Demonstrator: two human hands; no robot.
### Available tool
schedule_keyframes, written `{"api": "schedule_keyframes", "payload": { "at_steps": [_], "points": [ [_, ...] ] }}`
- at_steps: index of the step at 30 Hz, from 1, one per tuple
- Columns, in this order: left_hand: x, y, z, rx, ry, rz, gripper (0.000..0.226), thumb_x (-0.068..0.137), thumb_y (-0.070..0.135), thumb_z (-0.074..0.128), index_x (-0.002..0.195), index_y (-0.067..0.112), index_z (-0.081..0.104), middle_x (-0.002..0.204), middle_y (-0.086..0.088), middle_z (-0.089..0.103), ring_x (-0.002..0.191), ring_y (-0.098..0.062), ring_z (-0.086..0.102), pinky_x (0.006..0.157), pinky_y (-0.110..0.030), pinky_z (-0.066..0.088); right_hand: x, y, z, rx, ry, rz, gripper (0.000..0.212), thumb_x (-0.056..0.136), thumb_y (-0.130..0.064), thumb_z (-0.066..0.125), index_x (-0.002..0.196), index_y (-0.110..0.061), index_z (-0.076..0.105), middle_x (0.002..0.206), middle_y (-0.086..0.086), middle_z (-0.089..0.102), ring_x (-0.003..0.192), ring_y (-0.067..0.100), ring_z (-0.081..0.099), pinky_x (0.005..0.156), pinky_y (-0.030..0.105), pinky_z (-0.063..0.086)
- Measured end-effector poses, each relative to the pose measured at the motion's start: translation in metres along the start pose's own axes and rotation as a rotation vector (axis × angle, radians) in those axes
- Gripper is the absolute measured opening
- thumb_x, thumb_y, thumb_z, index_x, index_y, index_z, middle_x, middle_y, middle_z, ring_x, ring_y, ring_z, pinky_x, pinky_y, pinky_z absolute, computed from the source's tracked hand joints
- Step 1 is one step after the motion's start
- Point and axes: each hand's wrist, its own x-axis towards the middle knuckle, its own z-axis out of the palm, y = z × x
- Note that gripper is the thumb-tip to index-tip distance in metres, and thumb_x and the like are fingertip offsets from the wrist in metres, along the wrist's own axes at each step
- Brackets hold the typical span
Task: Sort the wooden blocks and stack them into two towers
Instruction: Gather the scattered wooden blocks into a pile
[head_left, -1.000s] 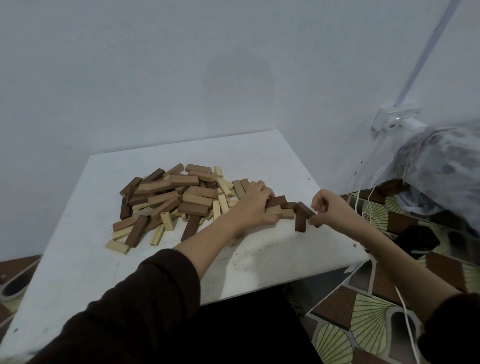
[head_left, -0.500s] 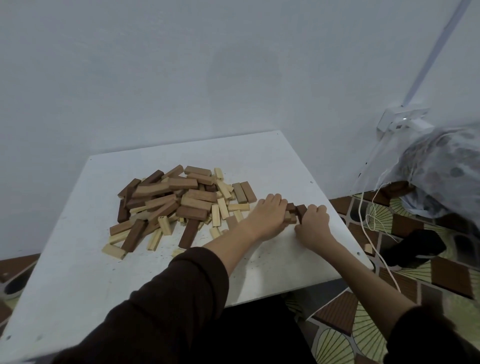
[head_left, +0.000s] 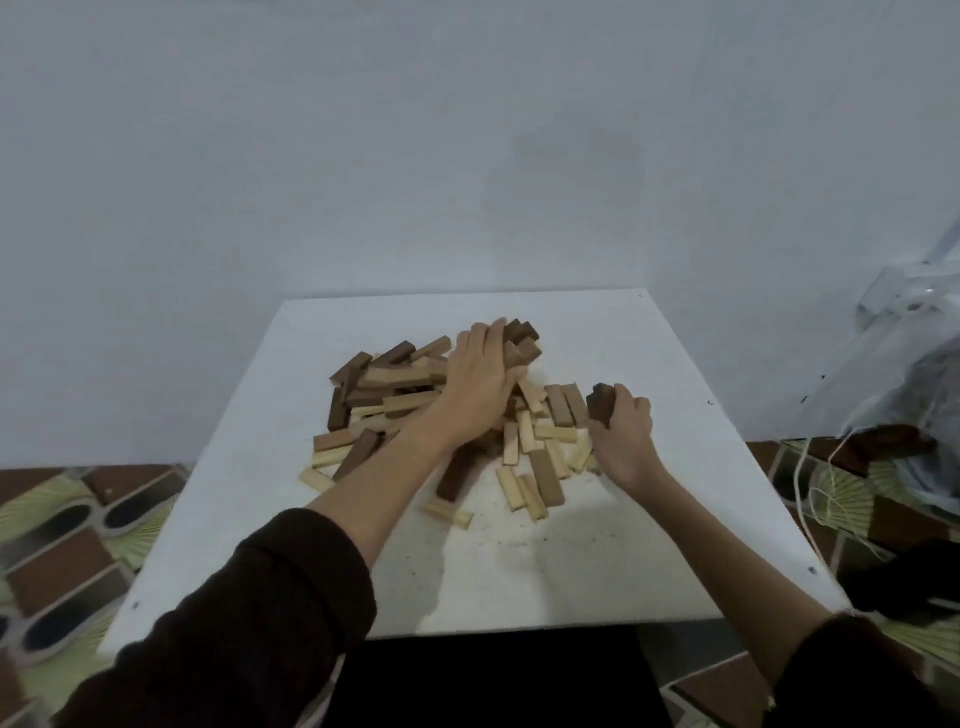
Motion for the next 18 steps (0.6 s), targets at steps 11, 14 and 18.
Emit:
{"api": "schedule_keyframes", "payload": {
  "at_steps": [11,14,18],
  "points": [
    [-0.049,-0.141,-0.033,-0.028,-0.076,-0.665,0.051,0.100,0.034,0.038,0.138,0.000,0.032,0.131,-0.025,0.039,0.121,-0.039,0.035,0.095,-0.044,0.032,0.017,-0.035,0.057,-0.202,0.057,-0.051,0.051,0.096,-0.012,0.042,0.142,-0.001,0.024,0.127,0.025,0.034,0.115,0.038,0.034,0.091,0.037,0.032],
    [-0.061,-0.149,-0.020,-0.068,-0.098,-0.683,0.053,0.100,0.038,0.034,0.140,0.004,0.032,0.131,-0.024,0.038,0.120,-0.038,0.033,0.096,-0.041,0.030,0.015,-0.024,0.057,-0.365,0.067,-0.117,0.048,0.098,-0.025,0.041,0.140,-0.004,0.034,0.131,0.021,0.034,0.117,0.035,0.032,0.093,0.037,0.033],
    [-0.065,-0.155,-0.019,-0.181,-0.093,-0.682,0.058,0.097,0.045,0.038,0.139,0.006,0.034,0.133,-0.022,0.036,0.126,-0.038,0.029,0.104,-0.041,0.026,0.011,-0.009,0.049,-0.424,0.033,-0.212,0.060,0.091,-0.050,0.041,0.133,-0.007,0.048,0.134,0.020,0.041,0.119,0.040,0.036,0.093,0.045,0.037]
  ]
}}
